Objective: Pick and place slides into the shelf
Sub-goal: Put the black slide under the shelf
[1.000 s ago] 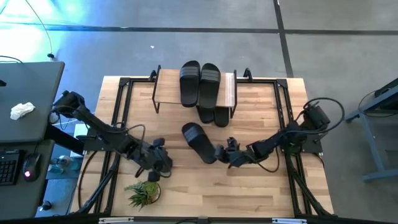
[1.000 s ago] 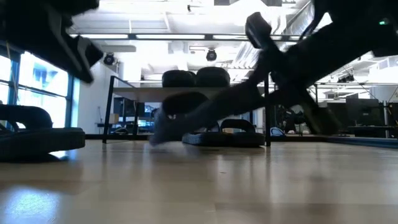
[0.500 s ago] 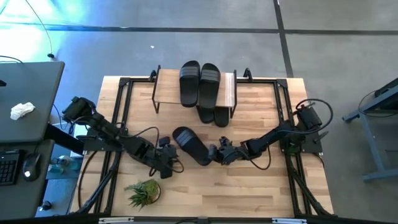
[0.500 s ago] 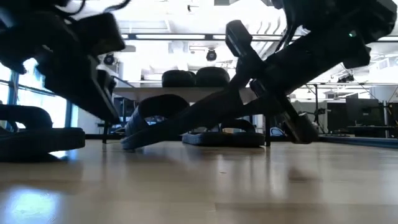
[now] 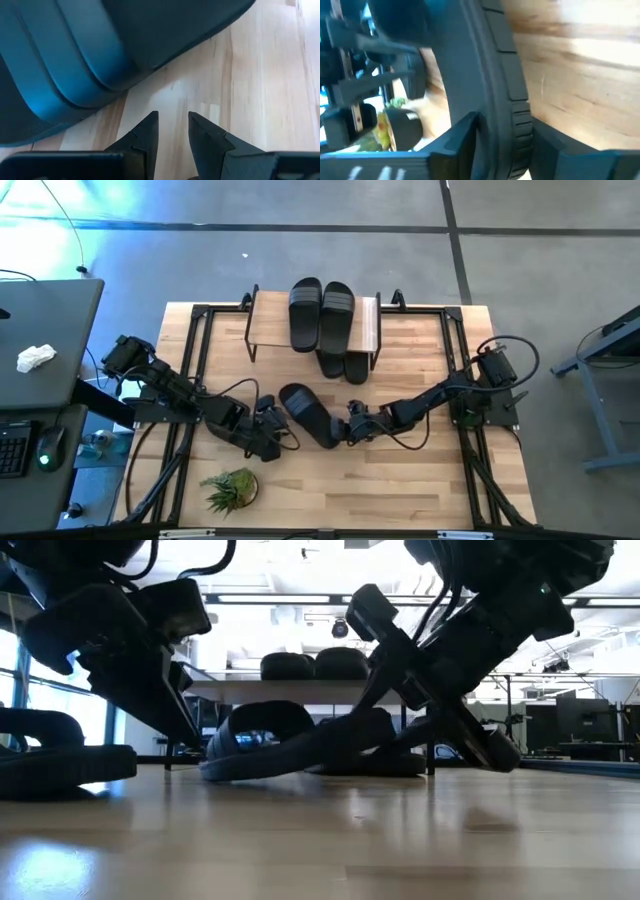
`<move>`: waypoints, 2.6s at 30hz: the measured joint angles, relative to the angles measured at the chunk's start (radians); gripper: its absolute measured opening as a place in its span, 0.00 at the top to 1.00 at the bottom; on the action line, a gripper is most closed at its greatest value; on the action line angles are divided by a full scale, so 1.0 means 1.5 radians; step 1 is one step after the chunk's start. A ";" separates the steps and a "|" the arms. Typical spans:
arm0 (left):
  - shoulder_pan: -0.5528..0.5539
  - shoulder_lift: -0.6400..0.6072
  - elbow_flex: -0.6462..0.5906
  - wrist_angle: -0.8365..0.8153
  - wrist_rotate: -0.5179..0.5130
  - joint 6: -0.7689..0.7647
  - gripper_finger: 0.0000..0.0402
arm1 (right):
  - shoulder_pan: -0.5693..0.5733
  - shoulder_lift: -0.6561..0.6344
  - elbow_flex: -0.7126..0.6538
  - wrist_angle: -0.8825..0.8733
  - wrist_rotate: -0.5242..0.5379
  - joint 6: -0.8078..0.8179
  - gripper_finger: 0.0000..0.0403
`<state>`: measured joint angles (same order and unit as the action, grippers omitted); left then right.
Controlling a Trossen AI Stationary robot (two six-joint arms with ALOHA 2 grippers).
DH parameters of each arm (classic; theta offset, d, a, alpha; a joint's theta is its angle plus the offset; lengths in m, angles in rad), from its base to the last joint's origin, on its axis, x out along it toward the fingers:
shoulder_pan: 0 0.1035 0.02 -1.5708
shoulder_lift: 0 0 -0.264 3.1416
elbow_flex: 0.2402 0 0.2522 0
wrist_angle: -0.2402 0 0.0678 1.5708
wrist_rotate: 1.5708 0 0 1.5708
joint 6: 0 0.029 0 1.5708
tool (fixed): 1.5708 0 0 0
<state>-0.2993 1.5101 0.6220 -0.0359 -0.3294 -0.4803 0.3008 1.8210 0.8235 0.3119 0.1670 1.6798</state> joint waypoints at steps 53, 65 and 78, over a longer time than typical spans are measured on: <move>0.009 0.000 0.000 -0.016 -0.027 0.001 0.77 | -0.001 -0.098 -0.003 -0.234 -0.050 -0.762 0.97; 0.119 0.010 0.000 -0.025 0.053 0.005 0.77 | -0.013 -0.017 0.048 -0.220 -0.095 -0.809 1.00; 0.189 0.030 -0.001 -0.027 0.068 0.026 0.77 | -0.065 0.070 0.153 -0.219 -0.122 -0.835 1.00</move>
<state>-0.0152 1.5543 0.6212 -0.0762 -0.2276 -0.4412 0.2026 1.9255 1.0524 -0.0172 -0.0155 0.4278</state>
